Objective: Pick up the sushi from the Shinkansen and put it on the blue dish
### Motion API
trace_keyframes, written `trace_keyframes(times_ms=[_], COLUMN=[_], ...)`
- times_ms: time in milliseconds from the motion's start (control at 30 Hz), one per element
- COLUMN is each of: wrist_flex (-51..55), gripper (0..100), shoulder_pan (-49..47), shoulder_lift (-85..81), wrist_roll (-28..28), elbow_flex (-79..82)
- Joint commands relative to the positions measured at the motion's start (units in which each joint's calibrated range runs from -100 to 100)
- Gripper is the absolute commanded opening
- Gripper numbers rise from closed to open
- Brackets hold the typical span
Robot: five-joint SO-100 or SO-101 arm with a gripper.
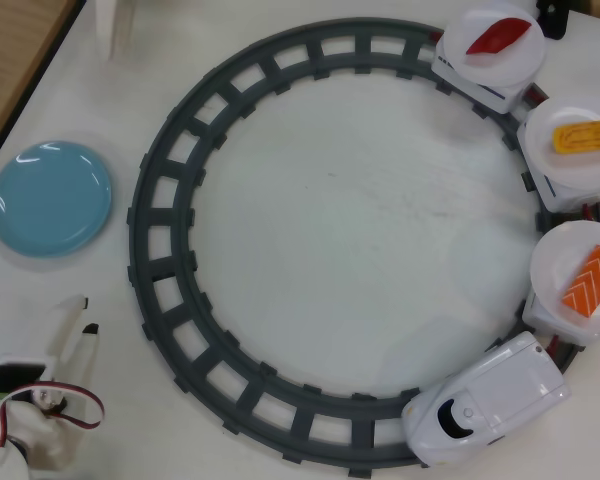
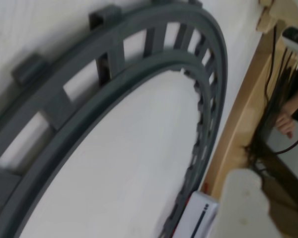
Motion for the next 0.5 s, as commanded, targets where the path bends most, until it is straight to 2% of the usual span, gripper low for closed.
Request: trace_keyframes(times_ms=[0,200,467], wrist_flex=[-0.74,-3.12,-2.61], gripper=[14,14,14], shoulder_pan=[1.51,2.21,11.02], shoulder_lift=[6.49,16.53,27.31], wrist_roll=[-0.14,-0.14,-0.14], elbow_flex=[-5.87,-12.99,-23.72])
